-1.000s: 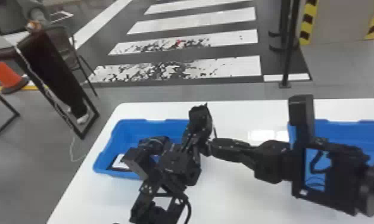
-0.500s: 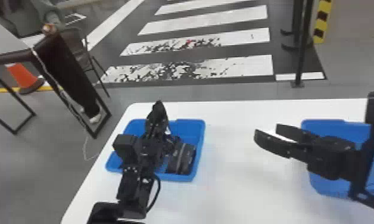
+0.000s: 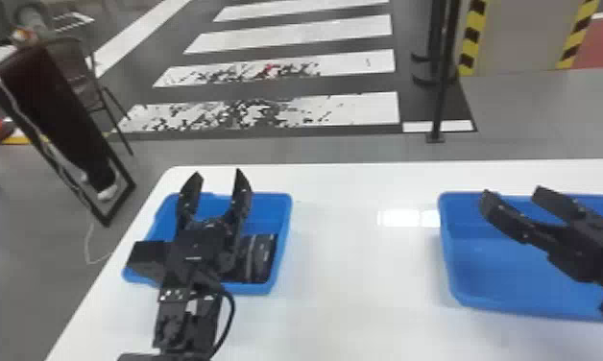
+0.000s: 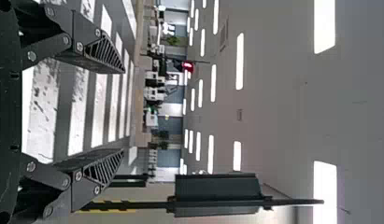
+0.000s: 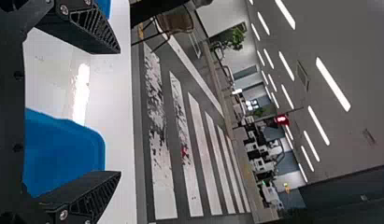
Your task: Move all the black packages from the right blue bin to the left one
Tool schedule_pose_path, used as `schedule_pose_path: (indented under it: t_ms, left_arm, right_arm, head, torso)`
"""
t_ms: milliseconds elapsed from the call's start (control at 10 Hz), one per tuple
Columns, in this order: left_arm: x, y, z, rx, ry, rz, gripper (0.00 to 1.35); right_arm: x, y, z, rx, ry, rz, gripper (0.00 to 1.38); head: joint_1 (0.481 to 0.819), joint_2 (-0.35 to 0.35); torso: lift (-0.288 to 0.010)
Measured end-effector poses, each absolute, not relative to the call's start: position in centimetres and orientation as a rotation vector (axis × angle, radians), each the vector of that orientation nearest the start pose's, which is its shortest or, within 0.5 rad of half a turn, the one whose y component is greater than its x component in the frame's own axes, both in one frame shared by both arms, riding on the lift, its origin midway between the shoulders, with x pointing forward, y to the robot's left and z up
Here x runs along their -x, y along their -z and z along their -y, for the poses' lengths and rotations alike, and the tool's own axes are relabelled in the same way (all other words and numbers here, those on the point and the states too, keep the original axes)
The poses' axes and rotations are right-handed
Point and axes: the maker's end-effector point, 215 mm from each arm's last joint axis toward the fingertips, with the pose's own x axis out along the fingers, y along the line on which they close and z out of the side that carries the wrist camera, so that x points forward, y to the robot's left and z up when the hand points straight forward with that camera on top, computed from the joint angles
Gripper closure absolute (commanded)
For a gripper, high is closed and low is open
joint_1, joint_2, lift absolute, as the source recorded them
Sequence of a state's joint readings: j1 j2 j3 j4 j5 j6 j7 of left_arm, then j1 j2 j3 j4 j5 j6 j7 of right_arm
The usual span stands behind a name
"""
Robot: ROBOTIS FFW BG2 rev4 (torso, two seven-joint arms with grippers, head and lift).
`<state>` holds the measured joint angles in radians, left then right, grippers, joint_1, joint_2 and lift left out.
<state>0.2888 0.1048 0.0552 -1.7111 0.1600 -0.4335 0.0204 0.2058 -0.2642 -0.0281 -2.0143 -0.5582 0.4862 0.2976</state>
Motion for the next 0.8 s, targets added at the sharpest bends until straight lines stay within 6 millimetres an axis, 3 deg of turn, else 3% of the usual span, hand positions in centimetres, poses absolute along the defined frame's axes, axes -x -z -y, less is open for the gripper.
schedule_pose_path:
  t_ms: [200, 500, 800]
  left_arm:
    - [-47.0, 27.8, -26.7, 0.066, 0.011, 0.338, 0.0]
    - [-43.4, 29.2, -24.7, 0.021, 0.042, 0.241, 0.0]
    - [-41.5, 31.2, -23.8, 0.009, 0.043, 0.127, 0.0]
  right_arm:
    - [-49.2, 32.8, 20.4, -0.259, -0.412, -0.182, 0.11]
    - [-45.4, 30.5, 24.7, -0.167, -0.278, -0.085, 0.11]
    - [-41.4, 30.4, 25.6, -0.12, -0.218, -0.09, 0.11]
  head:
    - [0.695, 0.081]
    - [0.695, 0.013]
    - [0.695, -0.024]
  torso:
    - [-0.132]
    - [-0.132]
    - [-0.132]
